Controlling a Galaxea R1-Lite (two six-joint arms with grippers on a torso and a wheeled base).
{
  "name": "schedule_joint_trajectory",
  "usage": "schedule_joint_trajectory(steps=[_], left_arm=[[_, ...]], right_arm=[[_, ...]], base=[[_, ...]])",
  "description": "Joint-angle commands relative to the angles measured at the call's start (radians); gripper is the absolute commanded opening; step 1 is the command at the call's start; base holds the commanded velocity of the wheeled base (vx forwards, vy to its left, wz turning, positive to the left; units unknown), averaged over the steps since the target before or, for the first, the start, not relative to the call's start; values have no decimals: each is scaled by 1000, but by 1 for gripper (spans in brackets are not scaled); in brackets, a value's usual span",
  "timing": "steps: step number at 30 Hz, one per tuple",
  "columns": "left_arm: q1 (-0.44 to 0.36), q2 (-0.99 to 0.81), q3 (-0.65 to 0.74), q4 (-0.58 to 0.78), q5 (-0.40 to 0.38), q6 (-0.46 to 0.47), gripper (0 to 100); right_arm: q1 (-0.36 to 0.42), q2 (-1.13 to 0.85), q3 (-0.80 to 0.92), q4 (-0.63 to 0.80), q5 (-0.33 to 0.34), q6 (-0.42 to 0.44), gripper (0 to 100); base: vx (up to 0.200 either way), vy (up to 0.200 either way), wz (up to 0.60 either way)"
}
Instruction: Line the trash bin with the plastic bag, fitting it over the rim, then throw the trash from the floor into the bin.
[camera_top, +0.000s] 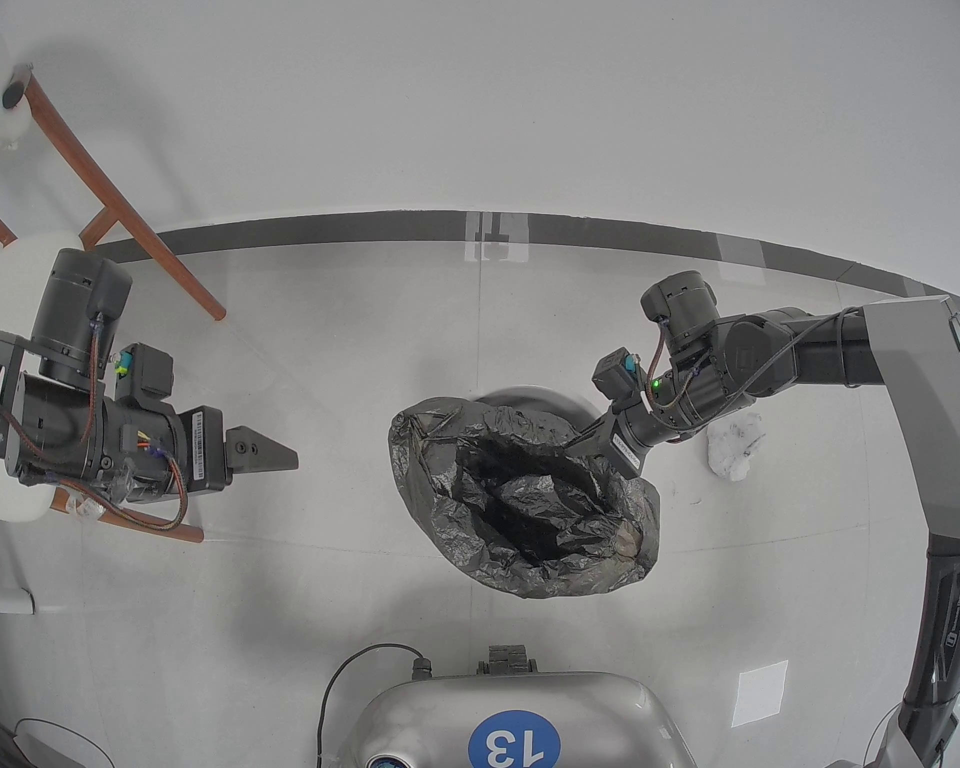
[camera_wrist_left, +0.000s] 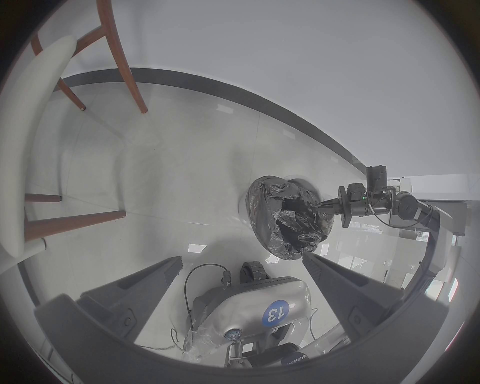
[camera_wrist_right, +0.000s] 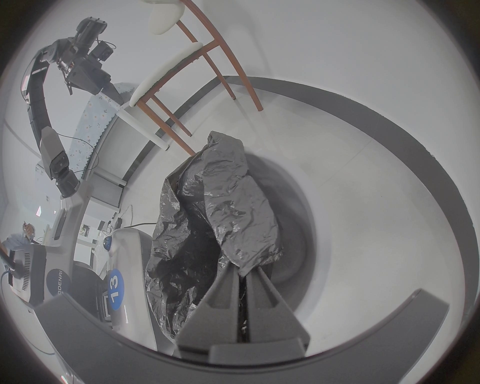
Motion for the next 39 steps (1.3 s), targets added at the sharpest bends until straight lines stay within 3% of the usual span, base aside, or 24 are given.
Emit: schedule_joint_trajectory(steps=[1,19,32,33,39], left_arm=[[0,-5,2,0,1,-1,100],[12,-14,12,0,1,-1,100],[14,-34,40,0,3,1,100],[14,-39,46,-2,3,1,100],[14,-47,62,-2,3,1,100]], right_arm=[[-2,-6,-1,0,-12,1,0],[-117,-81,-141,17,-35,2,0],[-114,13,-196,15,-34,4,0],[-114,16,-204,15,-34,4,100],[-114,25,-219,17,-34,11,100]], base=[[0,0,0],[0,0,0],[0,0,0],[0,0,0],[0,0,0]])
